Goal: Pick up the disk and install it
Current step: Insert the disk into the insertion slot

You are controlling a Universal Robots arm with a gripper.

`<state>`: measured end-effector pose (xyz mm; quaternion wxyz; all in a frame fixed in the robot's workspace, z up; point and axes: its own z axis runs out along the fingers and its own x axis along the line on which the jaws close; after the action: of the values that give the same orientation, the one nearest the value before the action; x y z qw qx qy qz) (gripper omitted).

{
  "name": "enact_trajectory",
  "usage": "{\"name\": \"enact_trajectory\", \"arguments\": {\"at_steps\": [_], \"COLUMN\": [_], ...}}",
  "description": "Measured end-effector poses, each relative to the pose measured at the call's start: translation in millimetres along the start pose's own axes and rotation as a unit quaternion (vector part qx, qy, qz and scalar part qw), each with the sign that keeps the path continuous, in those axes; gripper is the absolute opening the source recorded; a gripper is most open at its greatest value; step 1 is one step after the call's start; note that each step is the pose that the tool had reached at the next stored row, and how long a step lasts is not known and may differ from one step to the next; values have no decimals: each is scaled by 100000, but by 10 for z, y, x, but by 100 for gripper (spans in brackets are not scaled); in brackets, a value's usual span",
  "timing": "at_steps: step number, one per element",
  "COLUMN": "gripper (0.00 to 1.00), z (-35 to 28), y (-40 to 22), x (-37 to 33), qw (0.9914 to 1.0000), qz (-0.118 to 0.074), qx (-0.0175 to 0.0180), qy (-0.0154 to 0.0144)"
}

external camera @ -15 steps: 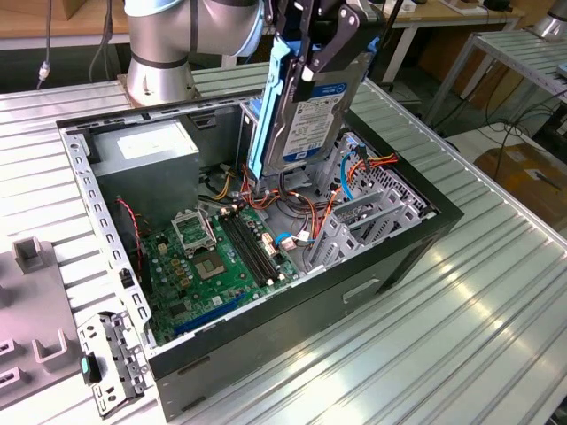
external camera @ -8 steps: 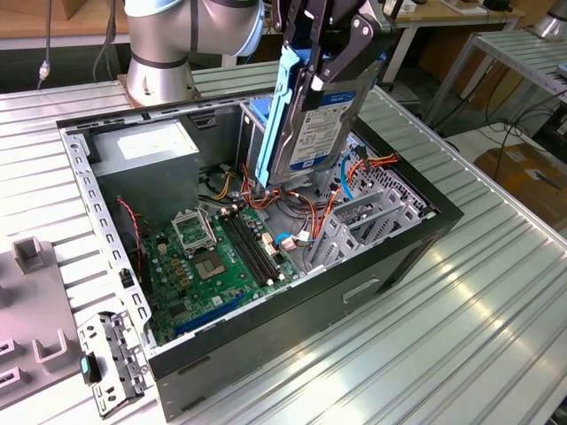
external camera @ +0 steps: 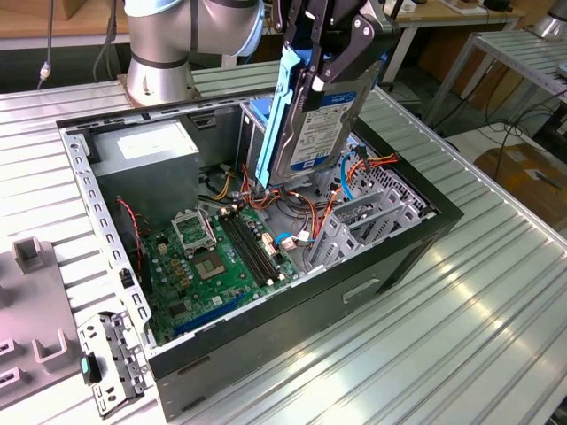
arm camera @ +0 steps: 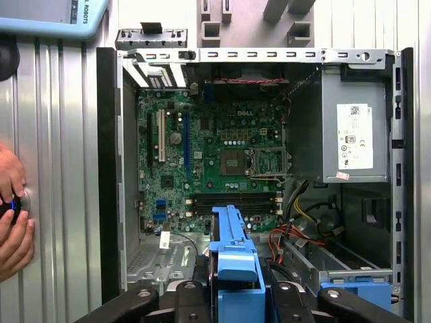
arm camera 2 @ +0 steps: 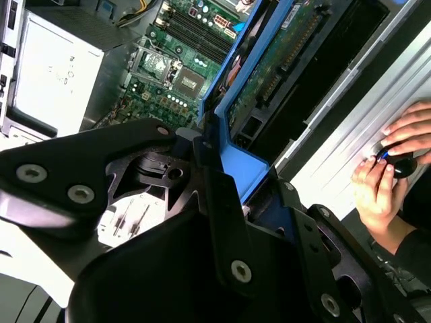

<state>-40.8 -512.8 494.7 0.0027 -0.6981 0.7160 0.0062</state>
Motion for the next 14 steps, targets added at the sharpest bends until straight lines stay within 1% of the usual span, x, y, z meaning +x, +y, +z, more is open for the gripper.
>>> {"name": "enact_trajectory", "arguments": {"at_steps": [3, 6, 8, 9, 11, 13, 14], "gripper": [37, 37, 37, 37, 37, 37, 37], "z": [0, 0, 1, 2, 10, 24, 35], "y": [0, -1, -8, -15, -30, -67, -104], "x": [6, 47, 107, 157, 222, 274, 293], "qw": [100000, 100000, 100000, 100000, 100000, 100000, 100000], "qz": [-2, 1, -5, 0, 2, 0, -2], "qx": [0, 0, 3, 0, 3, 1, 1], "qy": [0, 7, 38, 60, 54, 65, 63]}}
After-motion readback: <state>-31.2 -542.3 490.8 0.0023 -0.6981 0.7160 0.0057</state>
